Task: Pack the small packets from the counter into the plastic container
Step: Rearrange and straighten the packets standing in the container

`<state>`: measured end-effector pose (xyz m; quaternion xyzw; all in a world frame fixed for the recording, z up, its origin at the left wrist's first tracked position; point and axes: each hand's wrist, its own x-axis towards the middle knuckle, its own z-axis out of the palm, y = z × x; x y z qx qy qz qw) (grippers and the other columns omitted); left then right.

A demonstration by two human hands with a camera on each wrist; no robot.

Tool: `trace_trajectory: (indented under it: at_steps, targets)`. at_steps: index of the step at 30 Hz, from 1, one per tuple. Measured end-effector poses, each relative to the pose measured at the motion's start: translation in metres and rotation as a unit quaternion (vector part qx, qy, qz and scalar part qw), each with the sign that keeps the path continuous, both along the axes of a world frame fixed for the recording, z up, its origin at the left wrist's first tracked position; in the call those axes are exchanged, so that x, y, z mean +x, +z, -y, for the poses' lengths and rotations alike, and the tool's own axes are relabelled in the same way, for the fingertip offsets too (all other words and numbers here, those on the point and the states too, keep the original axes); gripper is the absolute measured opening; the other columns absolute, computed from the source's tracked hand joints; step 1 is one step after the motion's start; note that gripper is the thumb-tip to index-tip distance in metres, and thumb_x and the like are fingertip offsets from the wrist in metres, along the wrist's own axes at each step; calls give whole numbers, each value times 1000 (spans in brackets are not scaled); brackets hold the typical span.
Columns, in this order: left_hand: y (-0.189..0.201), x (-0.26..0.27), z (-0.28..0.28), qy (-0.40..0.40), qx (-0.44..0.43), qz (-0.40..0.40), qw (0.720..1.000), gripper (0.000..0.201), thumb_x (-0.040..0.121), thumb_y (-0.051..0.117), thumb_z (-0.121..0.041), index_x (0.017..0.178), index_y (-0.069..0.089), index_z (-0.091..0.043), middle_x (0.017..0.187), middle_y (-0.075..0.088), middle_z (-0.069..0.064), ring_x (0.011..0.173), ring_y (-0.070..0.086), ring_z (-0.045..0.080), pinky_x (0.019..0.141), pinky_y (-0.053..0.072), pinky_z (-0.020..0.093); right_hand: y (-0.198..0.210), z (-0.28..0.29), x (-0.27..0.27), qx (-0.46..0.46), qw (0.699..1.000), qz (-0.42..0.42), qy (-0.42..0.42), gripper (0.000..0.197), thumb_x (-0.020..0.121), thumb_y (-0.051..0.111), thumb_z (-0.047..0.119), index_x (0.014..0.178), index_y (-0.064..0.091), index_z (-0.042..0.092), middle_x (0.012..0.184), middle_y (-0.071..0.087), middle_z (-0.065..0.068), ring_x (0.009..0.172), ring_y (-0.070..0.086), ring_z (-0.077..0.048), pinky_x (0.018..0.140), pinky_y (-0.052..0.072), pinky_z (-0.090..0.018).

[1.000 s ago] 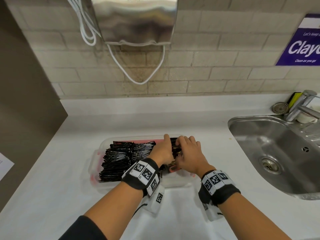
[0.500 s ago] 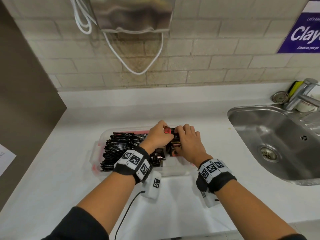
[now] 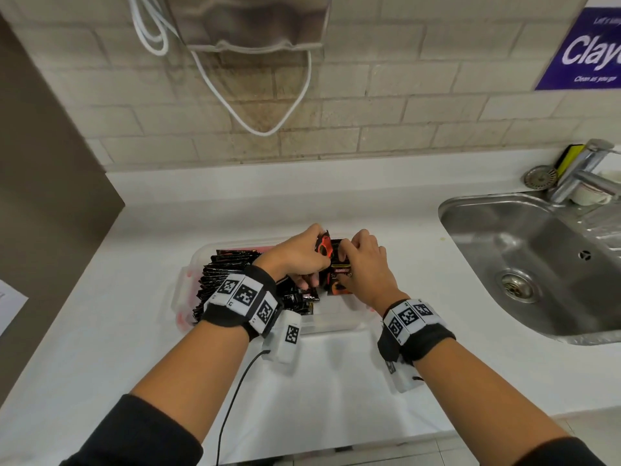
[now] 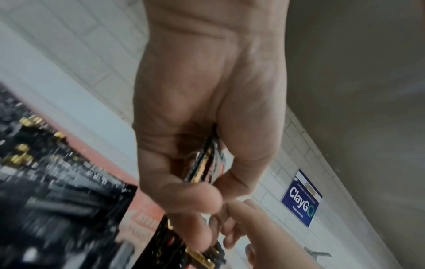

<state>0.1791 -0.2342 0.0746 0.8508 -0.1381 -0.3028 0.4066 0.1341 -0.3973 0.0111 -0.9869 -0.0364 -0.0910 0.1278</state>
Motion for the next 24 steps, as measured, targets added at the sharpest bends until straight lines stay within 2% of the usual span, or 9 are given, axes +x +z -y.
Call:
trace_trajectory:
  at_steps: [2, 5, 9, 12, 14, 17, 20, 22, 24]
  targets:
    - [3, 2, 0, -19, 53, 20, 998, 39, 88, 61, -8, 116, 37, -22, 85, 67, 11, 60, 67, 19, 44, 50, 25, 0, 0, 0, 3, 1000, -4, 1, 39, 72, 75, 13, 104, 52, 15, 107, 38, -5, 97, 38, -25, 79, 31, -34]
    - [4, 4, 1, -25, 118, 98, 988, 37, 83, 70, -4, 107, 46, -18, 91, 65, 8, 60, 66, 18, 44, 49, 23, 1, 0, 0, 2, 1000, -7, 1, 40, 72, 74, 12, 106, 52, 14, 109, 40, -6, 99, 39, -25, 79, 30, -34]
    - [0, 4, 12, -45, 178, 150, 971, 31, 76, 75, 3, 95, 57, -14, 98, 63, 8, 75, 67, 23, 62, 56, 30, 2, 0, 0, 1, 1000, -4, -3, 41, 74, 71, 13, 108, 48, 14, 111, 44, -5, 99, 39, -24, 79, 31, -34]
    - [-7, 0, 24, -53, 212, 182, 959, 26, 76, 73, 3, 98, 63, -7, 99, 64, 11, 79, 63, 24, 62, 51, 30, 2, -2, 0, -16, 1000, -1, -3, 43, 75, 68, 17, 113, 47, 14, 113, 46, -5, 100, 37, -24, 81, 36, -35]
    - [-11, -1, 31, -60, 226, 203, 951, 24, 77, 72, 2, 99, 62, -4, 98, 64, 11, 81, 60, 24, 61, 47, 30, 2, -1, -1, -43, 999, -9, 13, 54, 75, 69, 29, 122, 46, 14, 118, 44, -5, 103, 38, -25, 85, 39, -39]
    - [-14, 0, 37, -43, 224, 208, 951, 24, 77, 73, 1, 93, 58, -6, 86, 60, 6, 72, 58, 21, 56, 44, 26, 3, 2, -2, -66, 996, -17, 54, 80, 67, 68, 46, 135, 40, 16, 130, 40, -3, 113, 38, -25, 88, 35, -39]
    - [-18, -2, 41, -15, 206, 177, 962, 30, 75, 76, 2, 102, 62, -2, 77, 65, 6, 70, 67, 21, 61, 54, 29, 3, 3, -1, -68, 995, -19, 69, 93, 64, 63, 51, 144, 32, 16, 142, 36, -2, 126, 36, -24, 92, 33, -40]
    - [-22, -5, 43, -9, 179, 153, 972, 41, 75, 80, -1, 111, 61, -2, 89, 72, 10, 78, 72, 22, 74, 60, 32, 2, 1, 0, -110, 991, -36, 62, 101, 70, 65, 60, 151, 22, 16, 150, 29, -4, 136, 30, -24, 97, 33, -42]
    - [-25, -8, 43, -15, 165, 154, 974, 55, 74, 82, -4, 123, 56, 0, 104, 71, 11, 90, 70, 25, 81, 58, 35, 1, -3, 1, -159, 984, -57, 55, 107, 75, 65, 64, 155, 12, 16, 158, 20, -5, 145, 20, -26, 102, 30, -44]
